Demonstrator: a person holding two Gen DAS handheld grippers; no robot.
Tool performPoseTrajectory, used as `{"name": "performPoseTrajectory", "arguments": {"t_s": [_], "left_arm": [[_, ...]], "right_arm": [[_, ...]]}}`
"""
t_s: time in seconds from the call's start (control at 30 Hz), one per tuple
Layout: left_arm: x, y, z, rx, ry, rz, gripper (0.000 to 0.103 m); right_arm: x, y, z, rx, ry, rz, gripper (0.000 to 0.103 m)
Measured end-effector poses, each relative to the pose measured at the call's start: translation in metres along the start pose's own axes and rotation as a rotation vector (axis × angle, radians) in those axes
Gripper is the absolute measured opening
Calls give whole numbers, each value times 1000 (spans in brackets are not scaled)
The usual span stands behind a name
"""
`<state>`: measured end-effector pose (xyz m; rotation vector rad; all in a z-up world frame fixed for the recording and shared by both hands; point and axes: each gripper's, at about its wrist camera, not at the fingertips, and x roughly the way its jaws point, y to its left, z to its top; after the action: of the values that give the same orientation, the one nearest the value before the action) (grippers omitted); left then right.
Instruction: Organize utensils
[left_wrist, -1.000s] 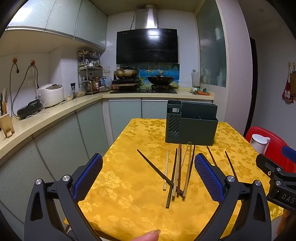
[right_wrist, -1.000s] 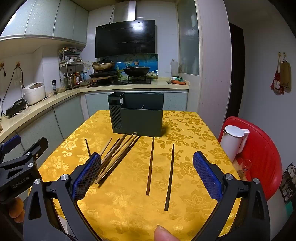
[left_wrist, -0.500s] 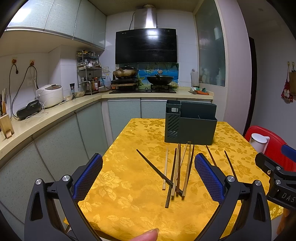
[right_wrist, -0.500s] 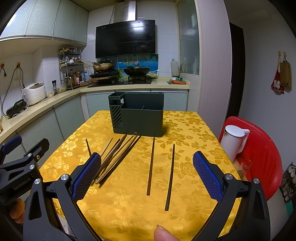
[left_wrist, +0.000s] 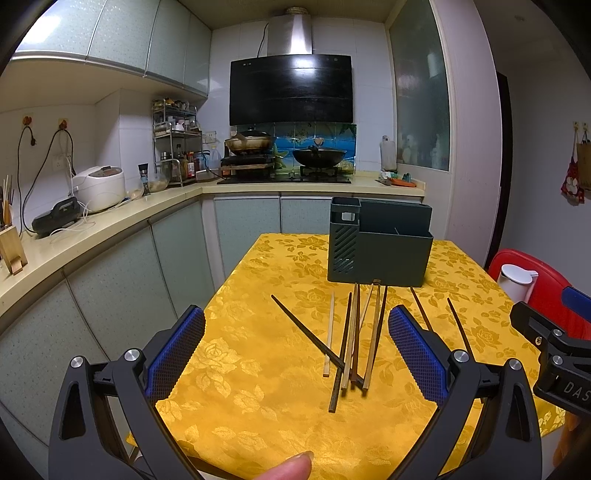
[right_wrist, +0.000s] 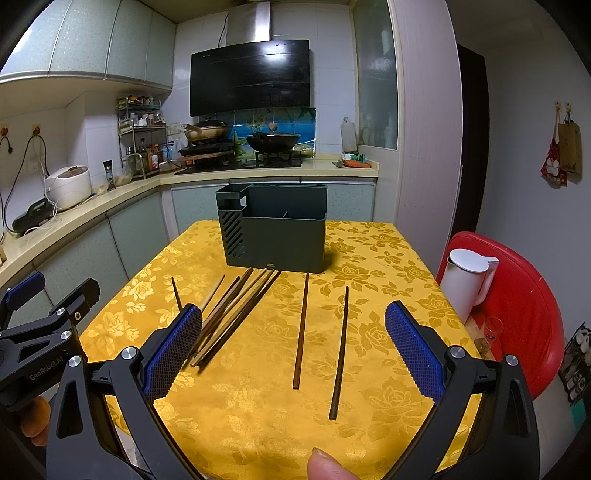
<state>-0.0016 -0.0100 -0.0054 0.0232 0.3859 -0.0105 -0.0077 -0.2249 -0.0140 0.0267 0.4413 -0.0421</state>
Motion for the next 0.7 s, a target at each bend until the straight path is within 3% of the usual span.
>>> {"name": "performPoseTrajectory", "arguments": {"t_s": [0.7], "left_arm": [[0, 0, 0, 0, 4, -1, 96]], "right_arm": [[0, 0, 0, 1, 0, 1, 97]]}}
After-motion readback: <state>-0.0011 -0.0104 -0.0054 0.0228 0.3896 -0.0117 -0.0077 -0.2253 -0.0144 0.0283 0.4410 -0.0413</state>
